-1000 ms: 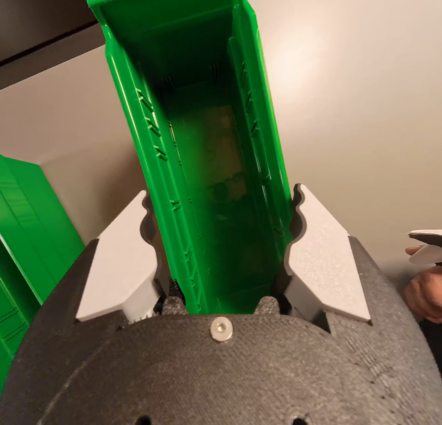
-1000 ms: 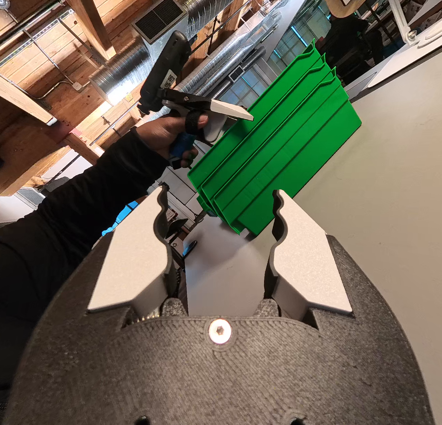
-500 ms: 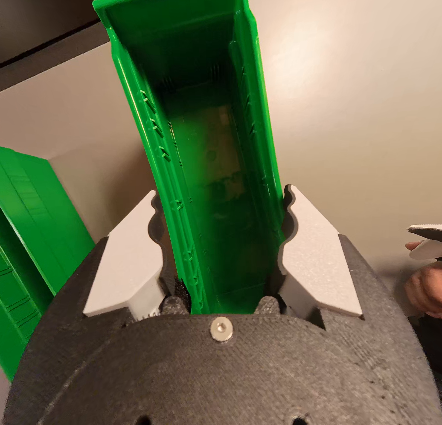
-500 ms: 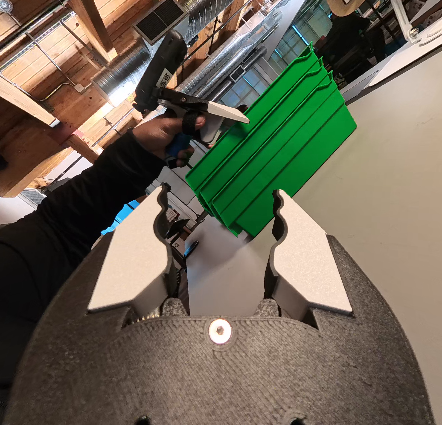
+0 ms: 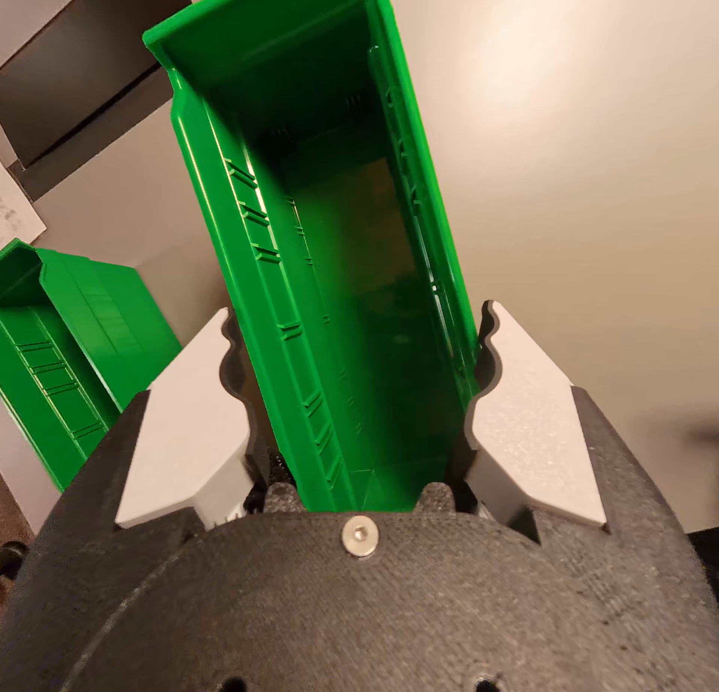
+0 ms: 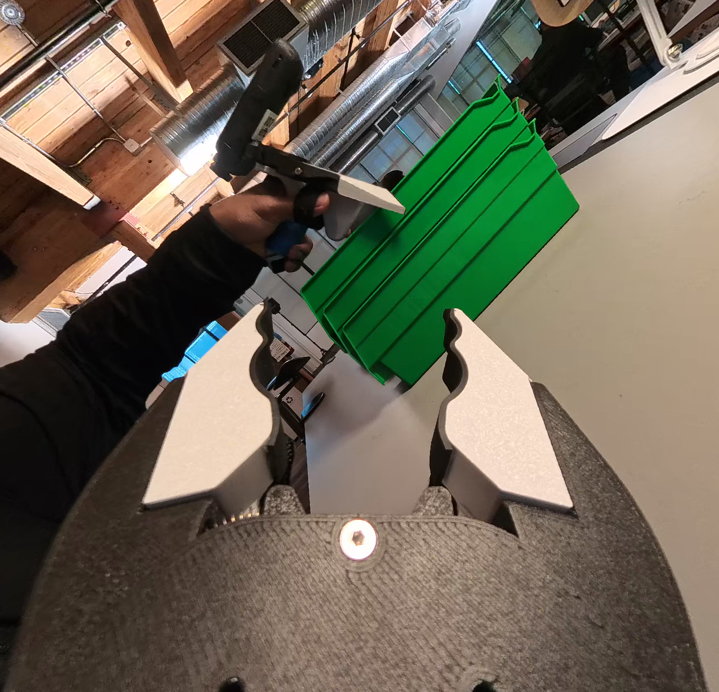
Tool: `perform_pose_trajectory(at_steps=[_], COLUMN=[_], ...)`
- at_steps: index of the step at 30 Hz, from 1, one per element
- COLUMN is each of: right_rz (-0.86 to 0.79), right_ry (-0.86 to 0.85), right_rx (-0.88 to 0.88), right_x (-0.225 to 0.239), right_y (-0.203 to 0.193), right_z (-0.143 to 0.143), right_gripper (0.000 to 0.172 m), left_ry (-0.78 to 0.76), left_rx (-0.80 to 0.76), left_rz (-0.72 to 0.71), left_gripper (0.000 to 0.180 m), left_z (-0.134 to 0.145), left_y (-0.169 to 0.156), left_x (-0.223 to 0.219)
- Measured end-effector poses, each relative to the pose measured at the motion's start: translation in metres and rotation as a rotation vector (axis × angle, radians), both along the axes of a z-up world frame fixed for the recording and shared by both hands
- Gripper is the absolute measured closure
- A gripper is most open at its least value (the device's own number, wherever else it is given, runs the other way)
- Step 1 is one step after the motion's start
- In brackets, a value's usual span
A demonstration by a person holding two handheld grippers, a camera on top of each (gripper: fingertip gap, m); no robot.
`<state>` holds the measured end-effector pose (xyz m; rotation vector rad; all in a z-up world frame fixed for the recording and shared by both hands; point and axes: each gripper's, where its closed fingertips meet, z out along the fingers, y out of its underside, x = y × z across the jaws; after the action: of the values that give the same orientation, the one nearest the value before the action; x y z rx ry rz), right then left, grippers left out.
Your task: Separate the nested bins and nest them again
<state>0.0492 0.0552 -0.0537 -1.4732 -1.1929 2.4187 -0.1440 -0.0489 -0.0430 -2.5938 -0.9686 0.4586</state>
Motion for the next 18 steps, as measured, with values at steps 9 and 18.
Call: perform_pose_trajectory(at_steps=[9, 18], right_rz=[0.002, 0.002], right_ry=[0.003, 0.002], right_rx=[-0.004, -0.006], right_x=[0.0006, 0.0002], right_y=[0.0004, 0.0005], right_z=[0.0006, 0.0007], right_gripper=[0.083, 0.083], left_ry=[-0.008, -0.036], left_rx=[-0.001, 0.004], left_rz=[0.03, 0.045], left_gripper=[0.062, 0.065], left_z=[-0.0004, -0.0013], left_y=[-0.0031, -0.0047], left_x=[-0.0026, -0.0029])
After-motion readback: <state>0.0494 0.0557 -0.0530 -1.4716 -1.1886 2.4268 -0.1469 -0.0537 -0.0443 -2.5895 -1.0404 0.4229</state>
